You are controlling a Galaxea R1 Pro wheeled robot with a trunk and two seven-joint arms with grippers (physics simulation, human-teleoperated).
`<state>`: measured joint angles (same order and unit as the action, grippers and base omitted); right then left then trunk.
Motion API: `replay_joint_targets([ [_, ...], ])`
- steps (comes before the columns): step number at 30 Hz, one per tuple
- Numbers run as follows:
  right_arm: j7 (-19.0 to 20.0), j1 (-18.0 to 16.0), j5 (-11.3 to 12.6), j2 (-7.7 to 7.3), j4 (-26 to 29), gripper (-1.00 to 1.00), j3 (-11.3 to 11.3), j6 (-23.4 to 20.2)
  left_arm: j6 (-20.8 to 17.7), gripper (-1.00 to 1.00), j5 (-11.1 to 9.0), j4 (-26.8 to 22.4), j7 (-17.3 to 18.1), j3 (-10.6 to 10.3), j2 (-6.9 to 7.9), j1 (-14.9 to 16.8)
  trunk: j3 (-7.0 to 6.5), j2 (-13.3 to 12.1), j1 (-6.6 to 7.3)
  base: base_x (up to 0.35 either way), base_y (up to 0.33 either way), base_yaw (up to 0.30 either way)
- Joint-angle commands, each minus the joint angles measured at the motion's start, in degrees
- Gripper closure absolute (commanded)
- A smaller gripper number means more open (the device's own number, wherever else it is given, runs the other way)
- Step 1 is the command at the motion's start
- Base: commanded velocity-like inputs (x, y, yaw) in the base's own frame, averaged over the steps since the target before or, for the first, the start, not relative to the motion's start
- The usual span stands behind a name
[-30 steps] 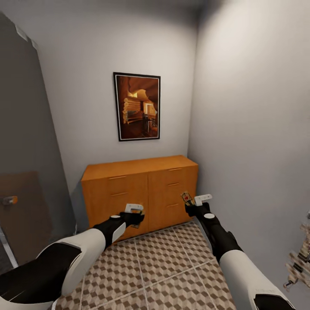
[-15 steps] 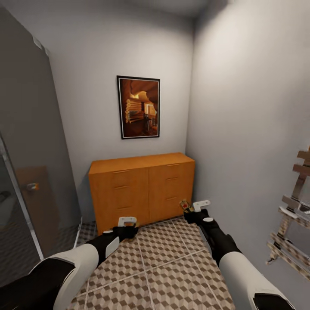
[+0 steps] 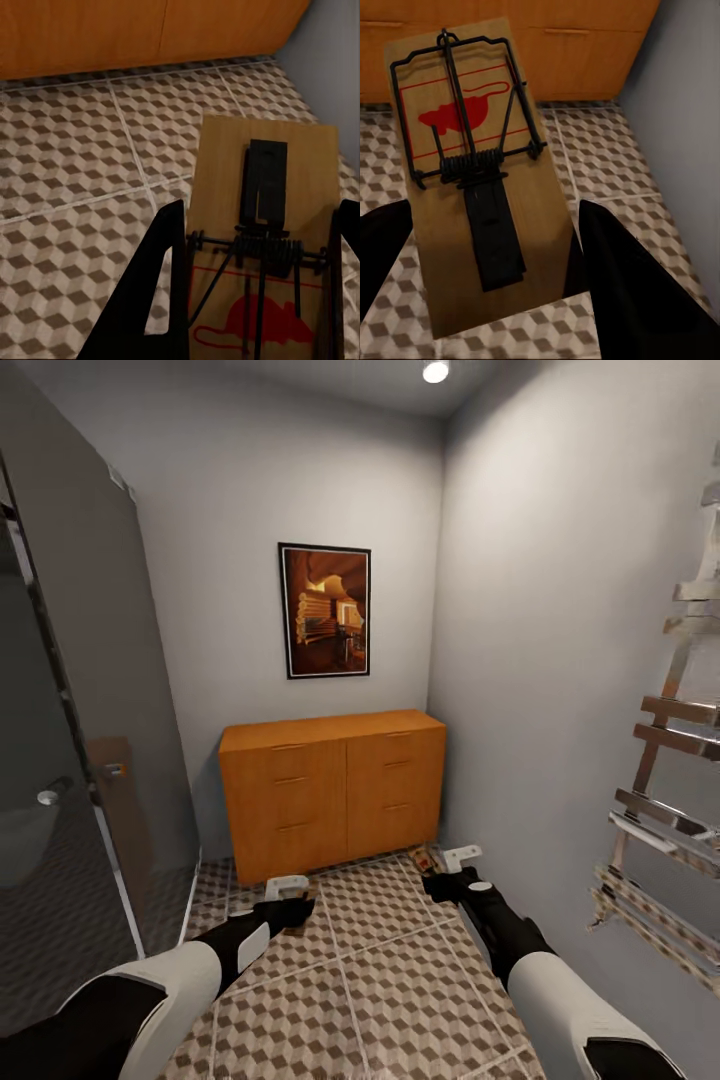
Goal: Take the four mousetraps from the cabinet in the bathroom and place them on the bathroom floor. Make sure all four end up on the same floor surface, and ensure that at least two of them are either under or directly next to the same bathroom sink.
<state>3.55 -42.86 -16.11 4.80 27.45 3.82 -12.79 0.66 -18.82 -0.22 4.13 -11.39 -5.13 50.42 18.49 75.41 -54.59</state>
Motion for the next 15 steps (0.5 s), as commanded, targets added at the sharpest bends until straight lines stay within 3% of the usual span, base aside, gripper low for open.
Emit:
replay_joint_targets([
  [1, 0.38, -0.02, -0.59, 0.1, 0.09, 1.0, 0.4, -0.29, 0.07, 1.0, -0.5, 0.05, 0.02, -0.47, -0.01, 0.05, 0.07, 0.05, 0.04, -0.347, 0.0, 0.0],
  [15, 0.55, -0.03, -0.57, 0.13, -0.37, 1.0, 0.4, -0.3, 0.05, 1.0, -0.6, 0.05, 0.0, -0.48, -0.17, 0.03, 0.07, 0.05, 0.04, -0.346, 0.0, 0.0],
])
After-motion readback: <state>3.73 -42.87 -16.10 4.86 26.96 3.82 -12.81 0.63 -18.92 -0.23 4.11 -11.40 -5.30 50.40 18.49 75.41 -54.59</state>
